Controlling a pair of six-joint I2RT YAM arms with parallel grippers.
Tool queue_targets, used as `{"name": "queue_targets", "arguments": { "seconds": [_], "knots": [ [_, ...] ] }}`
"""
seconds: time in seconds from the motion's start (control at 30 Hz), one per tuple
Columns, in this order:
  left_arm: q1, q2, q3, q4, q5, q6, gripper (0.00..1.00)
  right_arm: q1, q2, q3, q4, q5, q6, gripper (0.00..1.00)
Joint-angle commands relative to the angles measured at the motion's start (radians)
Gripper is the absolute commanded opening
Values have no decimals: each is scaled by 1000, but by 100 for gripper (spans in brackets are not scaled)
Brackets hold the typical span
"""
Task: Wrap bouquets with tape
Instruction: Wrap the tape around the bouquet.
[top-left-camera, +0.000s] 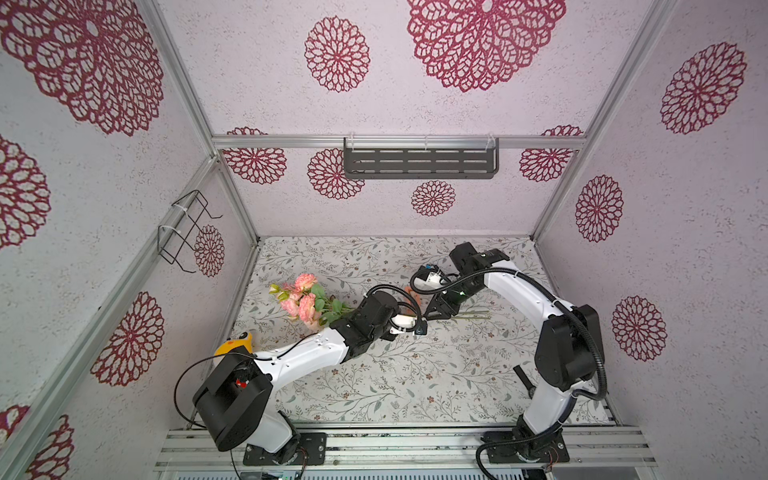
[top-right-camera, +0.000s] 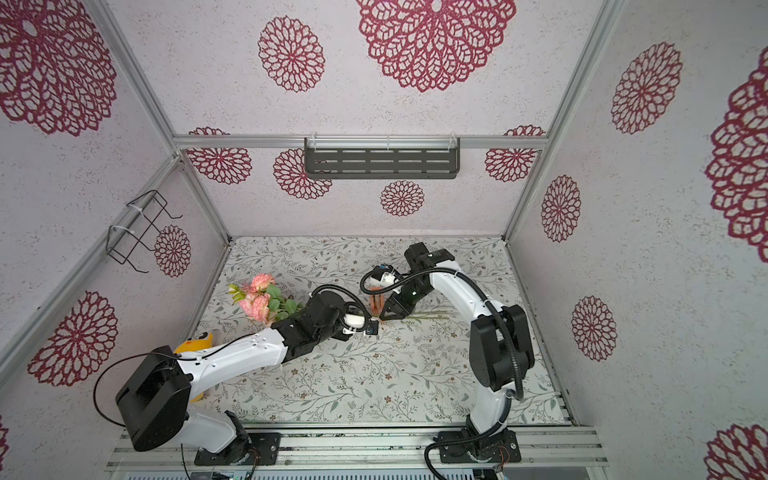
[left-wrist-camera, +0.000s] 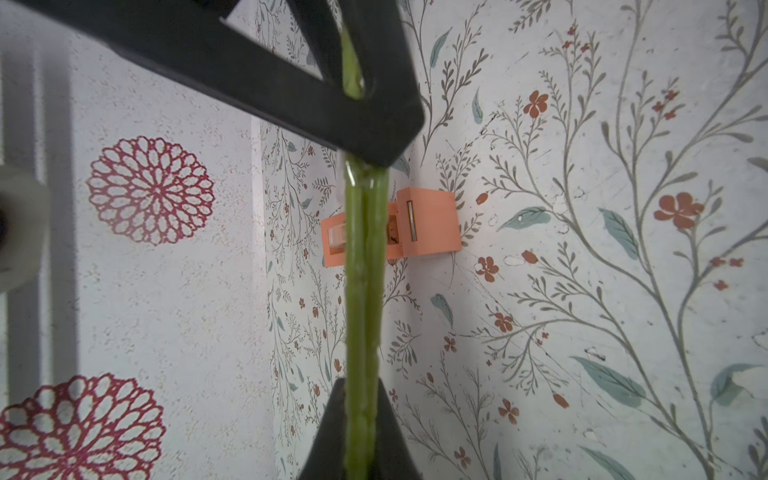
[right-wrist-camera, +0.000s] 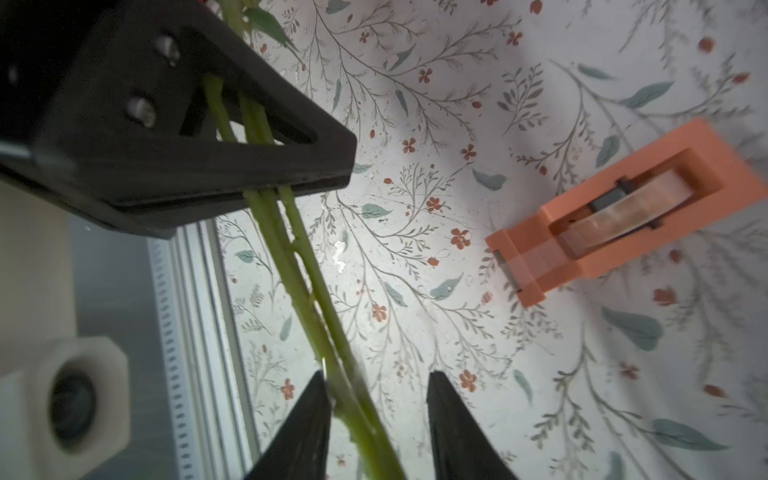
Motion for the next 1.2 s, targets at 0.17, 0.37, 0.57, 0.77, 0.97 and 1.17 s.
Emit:
{"name": "queue_targets", "arguments": {
  "seconds": [0.17, 0.37, 0.57, 0.77, 0.97, 1.17],
  "knots": [
    [-8, -13, 21, 33, 15, -8, 1, 1, -48, -50, 115, 71, -4, 7],
    [-8, -65, 5, 27, 43, -93, 21, 29, -110, -120, 228, 193, 26, 0],
    [1, -235, -95, 0, 108, -218, 43, 41, -165, -165, 312, 256, 24, 0],
    [90, -393, -174, -13, 244, -307, 57, 78, -205, -216, 369, 294, -14, 0],
    [203, -415, -165, -28, 353, -349, 63, 140, -327, -352, 560, 336, -78, 0],
    [265, -310, -74, -129, 519, -332, 66, 184, -485, -517, 787, 441, -140, 0]
  ]
}}
